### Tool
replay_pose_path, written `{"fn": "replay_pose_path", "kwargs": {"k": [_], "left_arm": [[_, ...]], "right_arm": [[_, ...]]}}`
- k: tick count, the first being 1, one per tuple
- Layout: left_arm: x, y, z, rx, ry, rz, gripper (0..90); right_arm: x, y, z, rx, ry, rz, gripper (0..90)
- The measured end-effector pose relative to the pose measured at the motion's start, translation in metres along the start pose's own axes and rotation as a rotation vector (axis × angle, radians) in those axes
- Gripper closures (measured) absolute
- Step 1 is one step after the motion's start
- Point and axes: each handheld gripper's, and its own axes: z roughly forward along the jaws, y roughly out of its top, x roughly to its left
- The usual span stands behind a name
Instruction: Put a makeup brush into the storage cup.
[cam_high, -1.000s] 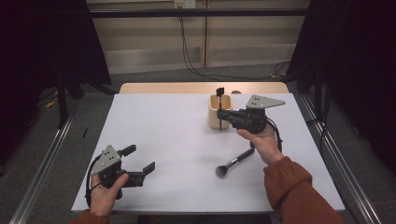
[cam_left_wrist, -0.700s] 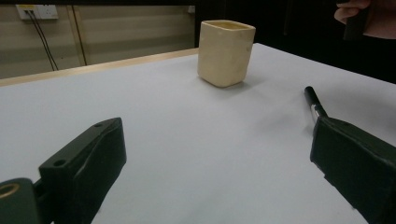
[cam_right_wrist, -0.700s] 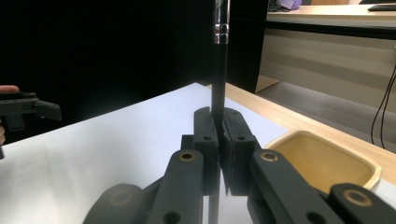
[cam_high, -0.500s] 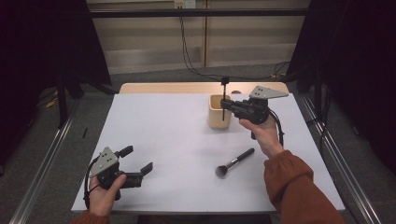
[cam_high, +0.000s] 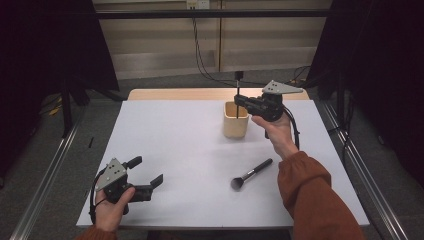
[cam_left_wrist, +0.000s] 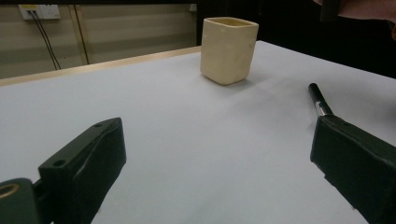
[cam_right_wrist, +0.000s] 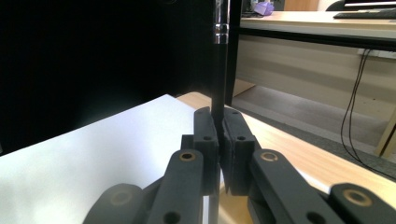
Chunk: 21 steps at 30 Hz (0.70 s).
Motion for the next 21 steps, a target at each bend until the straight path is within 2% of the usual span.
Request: {"fn": "replay_pose_path", "kwargs": {"k": [3, 11, 15, 21], "left_arm": [[0.000, -0.001, 0.000, 0.000, -0.003, -0.003, 3.4], [0.000, 0.000, 0.001, 0.006, -0.002, 0.007, 3.4], [0.001, -0.001, 0.002, 0.023, -0.006, 0.006, 3.4], [0.001, -0.001, 0.002, 0.020, -0.003, 0.001, 3.4]], "right_arm": [[-0.002, 0.004, 0.003, -0.012, -0.002, 0.010, 85.9], [-0.006, 0.006, 0.014, 0.009, -0.034, -0.006, 85.9], [-0.013, 0.005, 0.019, 0.017, -0.050, -0.003, 85.9], [-0.022, 0.002, 0.025, 0.028, -0.074, 0.007, 85.9]]}}
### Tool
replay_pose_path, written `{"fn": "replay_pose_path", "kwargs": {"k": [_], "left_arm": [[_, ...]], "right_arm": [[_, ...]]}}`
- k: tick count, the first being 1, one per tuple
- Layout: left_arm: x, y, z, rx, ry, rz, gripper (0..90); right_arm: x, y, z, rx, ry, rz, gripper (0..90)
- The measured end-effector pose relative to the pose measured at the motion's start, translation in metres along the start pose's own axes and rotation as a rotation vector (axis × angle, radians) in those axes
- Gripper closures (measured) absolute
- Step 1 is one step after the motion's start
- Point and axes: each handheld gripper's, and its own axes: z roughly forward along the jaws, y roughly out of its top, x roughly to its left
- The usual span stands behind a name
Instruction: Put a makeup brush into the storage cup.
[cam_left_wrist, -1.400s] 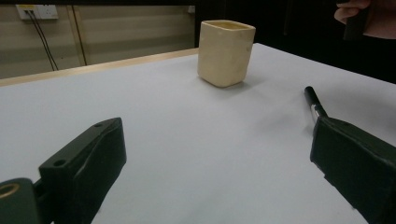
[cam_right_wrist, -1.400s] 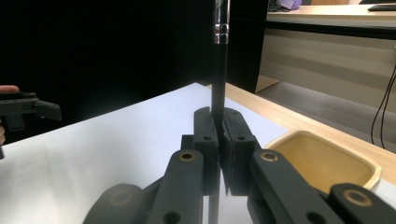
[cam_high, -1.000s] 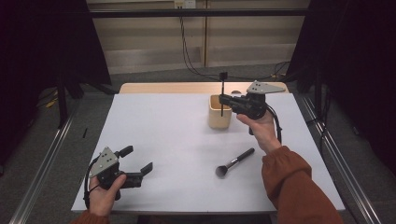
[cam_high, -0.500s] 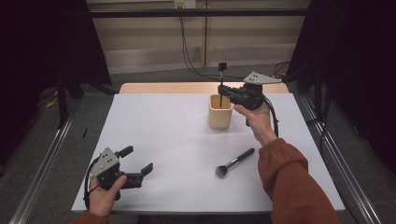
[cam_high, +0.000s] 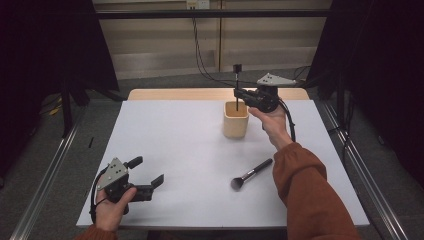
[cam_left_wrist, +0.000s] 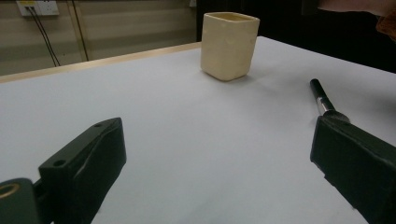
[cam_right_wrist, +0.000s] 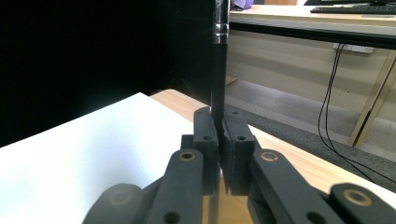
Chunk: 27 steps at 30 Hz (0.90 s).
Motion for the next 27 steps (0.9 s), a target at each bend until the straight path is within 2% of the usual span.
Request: {"fn": "replay_pose_path", "kwargs": {"k": [4, 27], "left_arm": [[0.000, 0.000, 0.000, 0.002, -0.003, 0.002, 3.4], [-0.002, 0.000, 0.000, 0.009, -0.014, 0.000, 3.5]], "right_arm": [[0.001, -0.001, 0.001, -0.010, 0.005, 0.001, 85.9], [-0.009, -0.025, 0.011, 0.042, -0.020, 0.024, 85.9]]}}
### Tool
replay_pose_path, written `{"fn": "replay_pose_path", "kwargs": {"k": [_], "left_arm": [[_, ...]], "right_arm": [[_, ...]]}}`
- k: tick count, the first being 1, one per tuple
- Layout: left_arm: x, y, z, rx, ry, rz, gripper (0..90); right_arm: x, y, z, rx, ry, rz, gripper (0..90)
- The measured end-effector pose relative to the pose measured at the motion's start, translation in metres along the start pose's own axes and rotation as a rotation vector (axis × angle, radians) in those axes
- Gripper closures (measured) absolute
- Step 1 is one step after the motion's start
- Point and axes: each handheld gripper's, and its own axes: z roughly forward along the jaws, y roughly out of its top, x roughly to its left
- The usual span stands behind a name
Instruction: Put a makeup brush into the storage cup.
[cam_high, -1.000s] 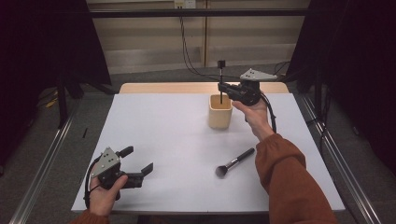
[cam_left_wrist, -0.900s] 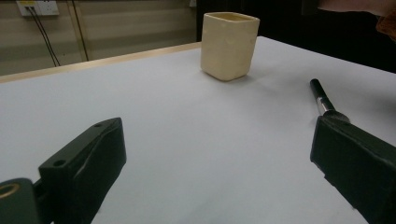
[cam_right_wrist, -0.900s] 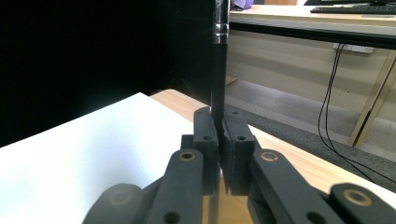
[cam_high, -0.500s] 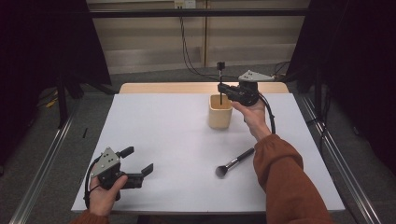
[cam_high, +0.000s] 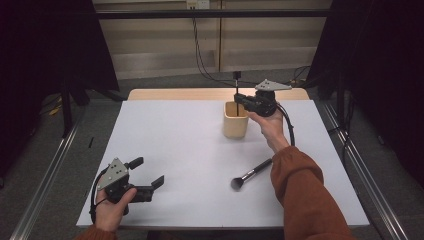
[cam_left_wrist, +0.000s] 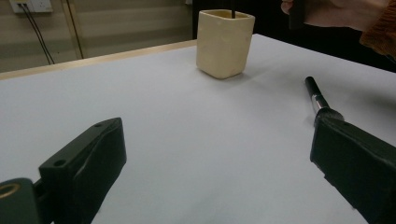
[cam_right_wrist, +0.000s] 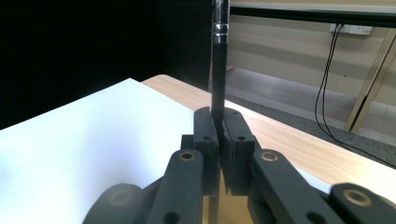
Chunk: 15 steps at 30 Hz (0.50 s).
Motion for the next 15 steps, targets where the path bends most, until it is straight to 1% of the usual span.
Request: {"fn": "replay_pose_path", "kwargs": {"k": [7, 15], "left_arm": [[0.001, 0.000, -0.001, -0.002, 0.005, -0.004, 3.5], [0.002, 0.000, 0.000, 0.003, 0.005, -0.003, 3.5]], "right_arm": [[-0.001, -0.005, 0.000, 0.006, -0.003, 0.002, 85.9], [-0.003, -0.017, 0.002, 0.030, -0.005, 0.005, 85.9]]}}
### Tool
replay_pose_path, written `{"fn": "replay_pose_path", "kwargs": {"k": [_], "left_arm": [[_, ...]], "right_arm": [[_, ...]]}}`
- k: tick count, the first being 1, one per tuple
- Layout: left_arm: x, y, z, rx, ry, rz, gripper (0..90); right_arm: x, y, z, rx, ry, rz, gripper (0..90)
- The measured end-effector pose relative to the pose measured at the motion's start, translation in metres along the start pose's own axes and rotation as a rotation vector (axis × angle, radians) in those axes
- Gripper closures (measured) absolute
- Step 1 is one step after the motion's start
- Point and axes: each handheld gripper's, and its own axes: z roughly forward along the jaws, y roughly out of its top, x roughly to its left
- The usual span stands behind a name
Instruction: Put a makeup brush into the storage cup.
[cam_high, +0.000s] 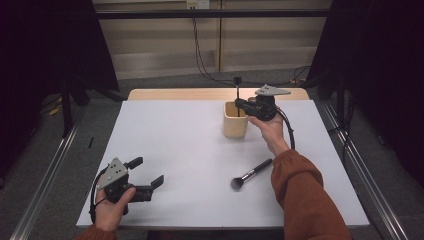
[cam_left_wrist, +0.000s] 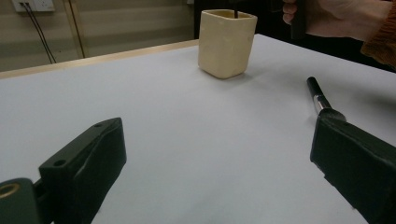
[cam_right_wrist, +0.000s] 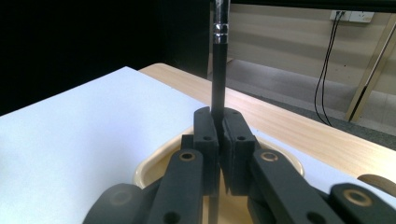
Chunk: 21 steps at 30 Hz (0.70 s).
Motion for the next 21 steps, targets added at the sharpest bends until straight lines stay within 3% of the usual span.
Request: {"fn": "replay_pose_path", "kwargs": {"k": [21], "left_arm": [[0.001, 0.000, 0.000, 0.000, 0.007, 0.000, 3.8]], "right_arm": [[0.000, -0.014, 0.002, 0.032, 0.004, 0.019, 85.8]]}}
